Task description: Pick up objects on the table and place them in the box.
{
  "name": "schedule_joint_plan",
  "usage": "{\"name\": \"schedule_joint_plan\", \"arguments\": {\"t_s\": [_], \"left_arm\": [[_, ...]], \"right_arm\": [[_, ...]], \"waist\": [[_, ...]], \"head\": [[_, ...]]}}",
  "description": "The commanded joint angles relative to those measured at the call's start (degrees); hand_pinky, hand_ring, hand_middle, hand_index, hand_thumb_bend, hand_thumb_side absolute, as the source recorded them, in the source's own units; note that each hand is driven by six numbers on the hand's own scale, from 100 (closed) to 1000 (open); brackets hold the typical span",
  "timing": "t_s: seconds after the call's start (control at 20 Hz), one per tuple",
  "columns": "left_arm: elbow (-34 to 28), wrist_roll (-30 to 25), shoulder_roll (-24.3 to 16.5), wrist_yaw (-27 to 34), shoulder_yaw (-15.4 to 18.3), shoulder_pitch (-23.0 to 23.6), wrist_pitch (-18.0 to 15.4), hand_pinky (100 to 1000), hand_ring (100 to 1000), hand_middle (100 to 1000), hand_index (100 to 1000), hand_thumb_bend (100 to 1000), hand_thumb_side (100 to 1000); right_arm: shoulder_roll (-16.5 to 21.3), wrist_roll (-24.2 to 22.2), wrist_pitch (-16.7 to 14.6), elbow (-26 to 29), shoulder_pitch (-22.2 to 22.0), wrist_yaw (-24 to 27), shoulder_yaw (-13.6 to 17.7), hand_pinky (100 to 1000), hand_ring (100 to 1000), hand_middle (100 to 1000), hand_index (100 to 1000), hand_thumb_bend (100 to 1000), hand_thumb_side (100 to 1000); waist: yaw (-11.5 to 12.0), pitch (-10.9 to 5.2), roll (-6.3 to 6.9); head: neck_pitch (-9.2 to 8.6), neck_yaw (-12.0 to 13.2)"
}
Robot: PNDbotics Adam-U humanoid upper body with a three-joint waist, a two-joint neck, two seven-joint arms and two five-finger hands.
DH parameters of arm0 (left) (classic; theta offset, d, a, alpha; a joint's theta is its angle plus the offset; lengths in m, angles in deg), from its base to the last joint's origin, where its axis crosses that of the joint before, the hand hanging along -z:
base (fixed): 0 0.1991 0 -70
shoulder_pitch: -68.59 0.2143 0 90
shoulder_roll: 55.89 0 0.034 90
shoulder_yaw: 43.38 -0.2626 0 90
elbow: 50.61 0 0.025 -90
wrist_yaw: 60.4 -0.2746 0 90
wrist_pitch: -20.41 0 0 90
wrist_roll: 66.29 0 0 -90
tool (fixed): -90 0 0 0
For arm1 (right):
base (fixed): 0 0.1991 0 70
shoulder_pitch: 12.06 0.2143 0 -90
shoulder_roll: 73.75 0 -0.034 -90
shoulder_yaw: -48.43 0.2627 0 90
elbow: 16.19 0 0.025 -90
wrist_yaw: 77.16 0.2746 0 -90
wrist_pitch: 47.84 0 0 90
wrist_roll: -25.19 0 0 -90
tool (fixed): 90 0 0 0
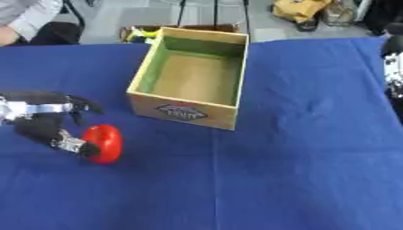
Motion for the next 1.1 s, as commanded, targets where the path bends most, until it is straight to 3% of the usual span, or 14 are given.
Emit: {"name": "schedule_joint_plan", "arguments": {"t_s": [0.05,0.2,0.6,0.9,1.1], "left_arm": [[2.06,-0.40,0.05,-0.15,0.99,-1.52,-0.05,572,817,957,1000,861,896],[4.12,-0.40,0.80,0.19,1.11,-2.01,-0.06,527,778,950,1000,813,872],[6.92,-0.40,1.86,-1.63,1.61,-2.72,-1.22,465,744,930,1000,546,758],[5.85,-0.40,1.86,-3.40,1.51,-2.87,-2.98,424,699,894,933,536,739],[4.44,-0.39,1.50,-4.76,0.95,-2.66,-4.61,403,678,881,951,507,722]], "right_arm": [[0.87,-0.18,-0.06,0.82,0.71,0.24,0.30,801,869,851,865,100,1000],[0.81,-0.25,-0.04,0.82,0.80,0.19,0.27,802,869,849,862,100,1000],[0.65,-0.39,0.05,0.82,0.78,0.08,0.25,802,868,841,851,100,1000],[0.46,-0.44,0.21,0.82,0.84,0.05,0.26,803,868,834,846,100,1000],[0.39,-0.50,0.33,0.82,0.85,0.02,0.25,804,868,829,843,100,1000]], "waist": [[-0.09,-0.83,-0.12],[-0.16,-0.57,-0.08],[-0.37,0.05,-0.01],[-0.42,0.28,0.09],[-0.43,0.36,0.10]], "head": [[-0.66,0.35],[-0.72,0.50],[-0.96,0.64],[-1.23,0.53],[-1.44,0.48]]}}
